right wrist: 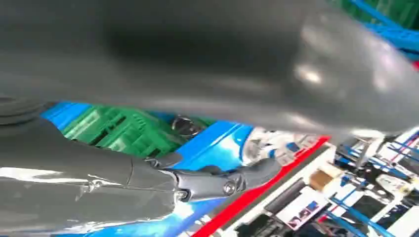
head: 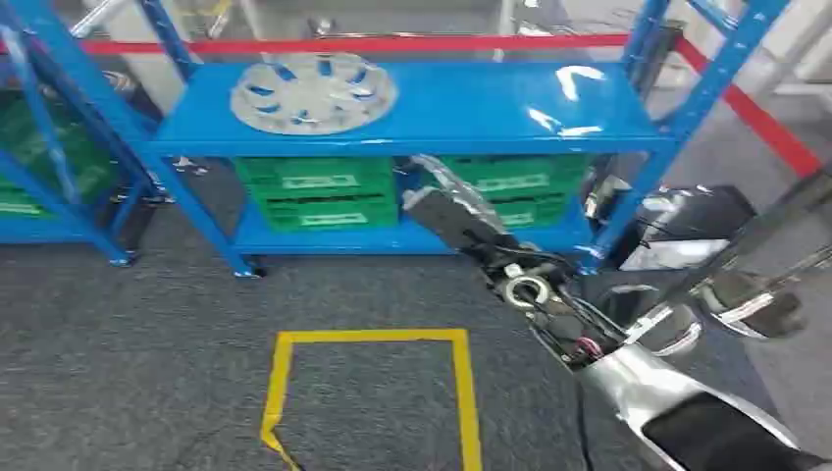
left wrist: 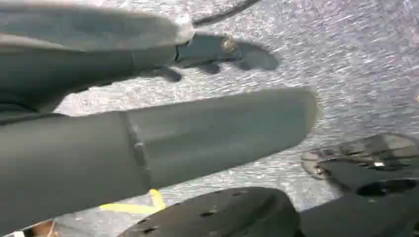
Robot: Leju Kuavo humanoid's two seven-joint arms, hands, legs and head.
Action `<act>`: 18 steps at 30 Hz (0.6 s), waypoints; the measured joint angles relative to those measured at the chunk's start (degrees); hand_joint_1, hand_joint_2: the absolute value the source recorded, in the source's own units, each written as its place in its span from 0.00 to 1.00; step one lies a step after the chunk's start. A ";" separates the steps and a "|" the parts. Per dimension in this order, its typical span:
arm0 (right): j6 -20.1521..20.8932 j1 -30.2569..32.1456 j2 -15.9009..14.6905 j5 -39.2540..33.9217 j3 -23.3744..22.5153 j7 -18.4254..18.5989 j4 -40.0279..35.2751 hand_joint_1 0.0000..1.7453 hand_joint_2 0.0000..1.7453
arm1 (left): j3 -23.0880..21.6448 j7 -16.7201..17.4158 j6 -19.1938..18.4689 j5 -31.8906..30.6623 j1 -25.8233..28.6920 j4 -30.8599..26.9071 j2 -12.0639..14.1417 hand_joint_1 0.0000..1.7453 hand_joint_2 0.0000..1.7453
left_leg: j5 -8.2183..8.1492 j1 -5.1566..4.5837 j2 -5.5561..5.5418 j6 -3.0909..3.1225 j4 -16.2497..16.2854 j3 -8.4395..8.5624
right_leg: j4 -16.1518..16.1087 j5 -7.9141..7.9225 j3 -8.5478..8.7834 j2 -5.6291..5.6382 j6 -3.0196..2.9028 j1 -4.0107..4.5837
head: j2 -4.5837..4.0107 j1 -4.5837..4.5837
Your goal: Take the parts from the cabinet and place them on the table.
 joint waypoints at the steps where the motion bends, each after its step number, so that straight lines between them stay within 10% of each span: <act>1: 0.00 0.05 0.00 0.00 0.00 0.00 -0.11 0.00 0.00 | 0.00 0.00 -0.04 0.00 -0.04 0.00 0.02 0.00 0.00 | 0.06 -0.03 0.07 -0.17 0.40 0.42 | -0.54 0.46 0.21 0.06 -0.31 0.09 | 0.00 0.38; 4: 0.00 -0.20 0.00 0.00 0.00 -0.09 -0.15 0.00 0.00 | -0.02 -0.02 -0.07 0.00 0.03 0.02 0.00 0.00 0.00 | -0.68 -0.08 0.12 -1.26 3.48 -0.72 | -1.24 0.26 2.26 0.29 -0.76 -0.88 | 0.00 0.33; 9: 0.02 0.10 0.00 0.00 0.09 0.00 -0.13 0.00 0.00 | -0.02 0.00 -0.07 0.00 0.12 0.02 0.07 0.00 0.00 | -5.65 1.77 0.21 -3.26 19.43 -12.65 | -1.23 -1.55 3.93 0.21 -0.51 -1.35 | 0.00 -0.72; 13: 0.02 0.04 0.00 0.00 0.09 0.00 -0.13 0.00 0.00 | -0.02 0.00 -0.07 0.00 0.23 0.02 0.20 0.00 0.00 | 6.54 2.49 0.44 -4.09 1.80 -7.25 | -1.24 -3.78 6.78 0.31 0.74 -2.16 | 0.00 -0.98; 15: 0.02 -0.14 0.00 0.00 0.09 0.00 -0.13 0.00 0.00 | -0.02 0.00 -0.07 0.00 0.04 0.02 0.17 0.00 0.00 | 3.97 1.92 0.57 -3.03 0.85 -7.04 | -1.47 -4.51 7.03 0.38 1.57 -2.02 | 0.00 -1.68; 18: 0.04 -0.26 0.00 0.00 0.02 -0.02 -0.20 0.00 0.00 | -0.02 0.00 -0.07 0.02 0.08 0.02 0.20 0.00 0.00 | 4.93 2.02 0.32 -1.57 0.43 -5.94 | -1.49 -4.70 8.31 0.38 2.81 -1.95 | 0.00 -1.24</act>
